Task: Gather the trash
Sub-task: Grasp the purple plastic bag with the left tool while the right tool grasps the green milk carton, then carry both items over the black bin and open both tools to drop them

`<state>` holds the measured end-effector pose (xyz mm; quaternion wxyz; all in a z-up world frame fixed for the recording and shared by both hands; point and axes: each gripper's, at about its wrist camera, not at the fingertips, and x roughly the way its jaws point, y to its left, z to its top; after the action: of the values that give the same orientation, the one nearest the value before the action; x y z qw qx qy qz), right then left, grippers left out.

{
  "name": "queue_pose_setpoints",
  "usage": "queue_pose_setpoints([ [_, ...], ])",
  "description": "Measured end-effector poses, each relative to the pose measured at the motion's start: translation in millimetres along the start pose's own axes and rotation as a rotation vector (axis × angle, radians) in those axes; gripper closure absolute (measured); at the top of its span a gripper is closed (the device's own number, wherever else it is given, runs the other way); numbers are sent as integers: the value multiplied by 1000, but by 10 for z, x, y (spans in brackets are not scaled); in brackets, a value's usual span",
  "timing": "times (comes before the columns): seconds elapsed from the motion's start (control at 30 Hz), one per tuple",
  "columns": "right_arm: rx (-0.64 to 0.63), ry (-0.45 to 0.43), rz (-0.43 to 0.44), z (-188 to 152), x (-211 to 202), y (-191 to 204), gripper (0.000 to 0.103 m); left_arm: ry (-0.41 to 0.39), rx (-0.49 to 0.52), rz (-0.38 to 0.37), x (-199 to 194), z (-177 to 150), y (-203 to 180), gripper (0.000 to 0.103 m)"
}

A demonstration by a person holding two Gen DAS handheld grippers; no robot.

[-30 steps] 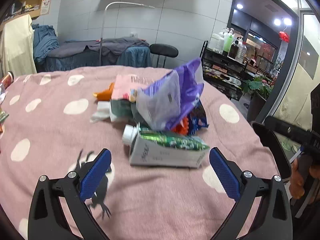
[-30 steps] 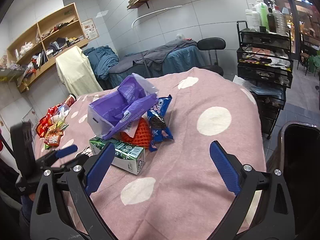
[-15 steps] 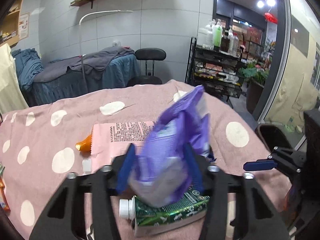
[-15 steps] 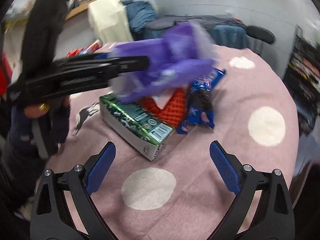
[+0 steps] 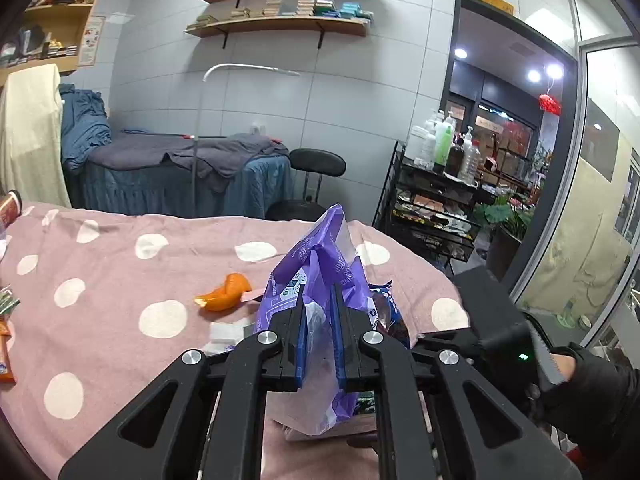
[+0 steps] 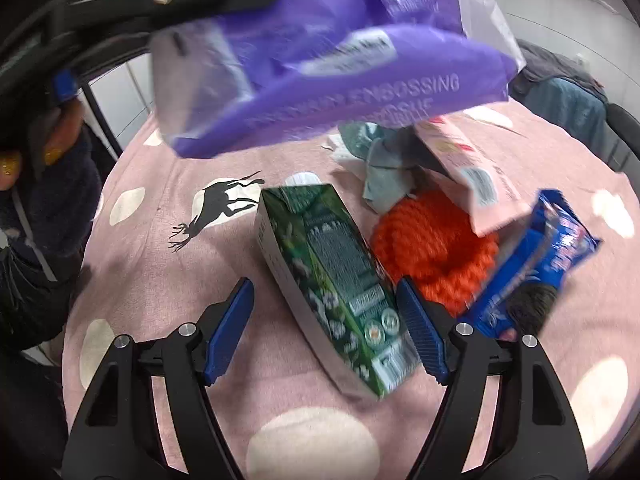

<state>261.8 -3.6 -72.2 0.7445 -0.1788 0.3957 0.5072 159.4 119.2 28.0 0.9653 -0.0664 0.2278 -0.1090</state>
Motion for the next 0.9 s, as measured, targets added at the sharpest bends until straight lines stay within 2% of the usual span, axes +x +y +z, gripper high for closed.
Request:
queue_pose_setpoints([
  [0.17,-126,84,10,139,283,23,29,-7,-36,11,-96,-63,61,92],
  [0.23,-136,108,16,168,380,31,29,-7,-49,23,-101,-98,75,92],
  [0.37,-112,77,16,177,326,19,41,-3,-83,30,-132,-179,100,92],
  [0.5,-77,44,-7,143,161,55,43,-10,-106,32,-199,-197,104,92],
  [0.63,2,-43,23,17,-133,120,44,-26,-113,22,-328,-220,84,92],
  [0.8,81,-108,-2,-278,-529,126,44,-42,-112,3,-434,-239,-12,92],
  [0.9,131,-158,-21,-609,-816,245,44,-46,-108,-17,-457,-253,-104,92],
])
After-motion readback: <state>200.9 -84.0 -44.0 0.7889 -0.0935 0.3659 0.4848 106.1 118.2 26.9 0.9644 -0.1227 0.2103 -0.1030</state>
